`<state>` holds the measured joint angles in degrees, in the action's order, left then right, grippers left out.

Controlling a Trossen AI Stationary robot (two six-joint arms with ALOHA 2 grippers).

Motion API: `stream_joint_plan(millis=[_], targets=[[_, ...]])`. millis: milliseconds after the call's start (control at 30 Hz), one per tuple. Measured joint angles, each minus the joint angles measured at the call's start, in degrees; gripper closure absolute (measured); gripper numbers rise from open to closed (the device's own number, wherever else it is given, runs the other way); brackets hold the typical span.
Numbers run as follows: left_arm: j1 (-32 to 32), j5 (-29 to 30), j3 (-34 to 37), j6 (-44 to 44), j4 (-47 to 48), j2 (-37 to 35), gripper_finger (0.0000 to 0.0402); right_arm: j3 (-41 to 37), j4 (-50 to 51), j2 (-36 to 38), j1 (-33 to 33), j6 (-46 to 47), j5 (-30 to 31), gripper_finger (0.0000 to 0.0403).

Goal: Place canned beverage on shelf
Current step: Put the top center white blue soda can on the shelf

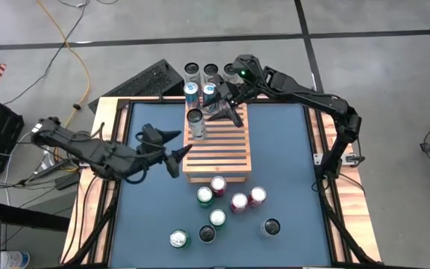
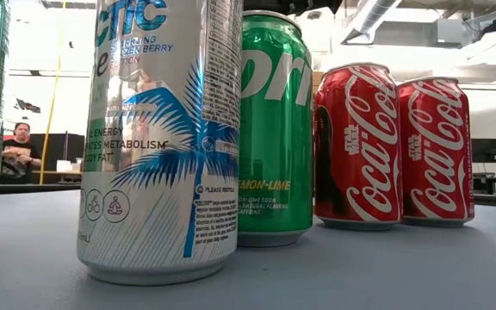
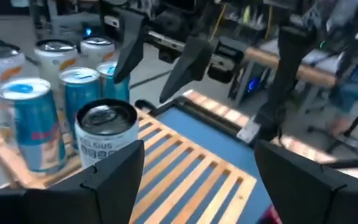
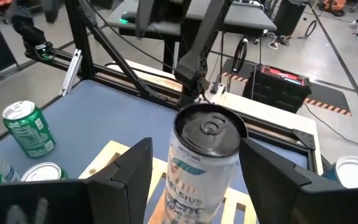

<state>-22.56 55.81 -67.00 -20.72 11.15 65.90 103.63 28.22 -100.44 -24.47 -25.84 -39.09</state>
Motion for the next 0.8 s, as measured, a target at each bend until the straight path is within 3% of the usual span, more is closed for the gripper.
stream_joint_plan(millis=[100,200,300,567,800], targets=[[1.10,2.31,8.12,2.48,-10.04,-1.94,0.0111,0.00,0.25,0.00,-0.11,0.32,0.12,0.0171],[2.08,6.45,12.18,3.35,-10.89,-2.51,0.0111,0.00,0.25,0.00,-0.15,0.35,0.20,0.0171],[3.40,8.81,13.20,2.96,-10.21,-2.14,0.0111,0.00,0.33,0.00,-0.39,0.39,0.18,0.0171],[7.58,5.79,13.33,3.00,-12.50,1.79,0.0111,0.00,1.33,0.00,-0.95,1.00,0.33,0.0171],[10.71,7.69,13.33,3.58,-12.19,4.85,0.0111,0.00,1.54,0.02,-2.23,2.03,0.33,0.0171]])
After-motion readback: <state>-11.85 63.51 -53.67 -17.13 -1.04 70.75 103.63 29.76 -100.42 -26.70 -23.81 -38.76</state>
